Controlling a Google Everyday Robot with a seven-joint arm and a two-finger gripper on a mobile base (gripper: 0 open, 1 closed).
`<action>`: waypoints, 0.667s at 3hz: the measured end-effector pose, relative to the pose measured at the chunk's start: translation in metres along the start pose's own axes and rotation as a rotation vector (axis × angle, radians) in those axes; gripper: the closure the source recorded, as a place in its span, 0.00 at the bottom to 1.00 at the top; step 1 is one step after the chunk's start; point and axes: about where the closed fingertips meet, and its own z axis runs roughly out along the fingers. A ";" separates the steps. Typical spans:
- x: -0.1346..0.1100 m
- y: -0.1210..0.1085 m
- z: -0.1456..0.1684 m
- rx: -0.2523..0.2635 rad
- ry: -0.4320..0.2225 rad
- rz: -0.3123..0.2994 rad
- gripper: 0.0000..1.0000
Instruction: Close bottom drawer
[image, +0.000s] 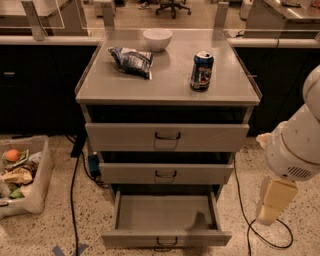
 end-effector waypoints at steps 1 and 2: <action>0.000 0.000 0.000 0.000 -0.001 0.000 0.00; -0.002 0.003 0.000 -0.013 -0.094 0.042 0.00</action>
Offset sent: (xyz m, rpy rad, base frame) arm -0.0047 0.0056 0.0023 0.3414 -0.0344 -0.0818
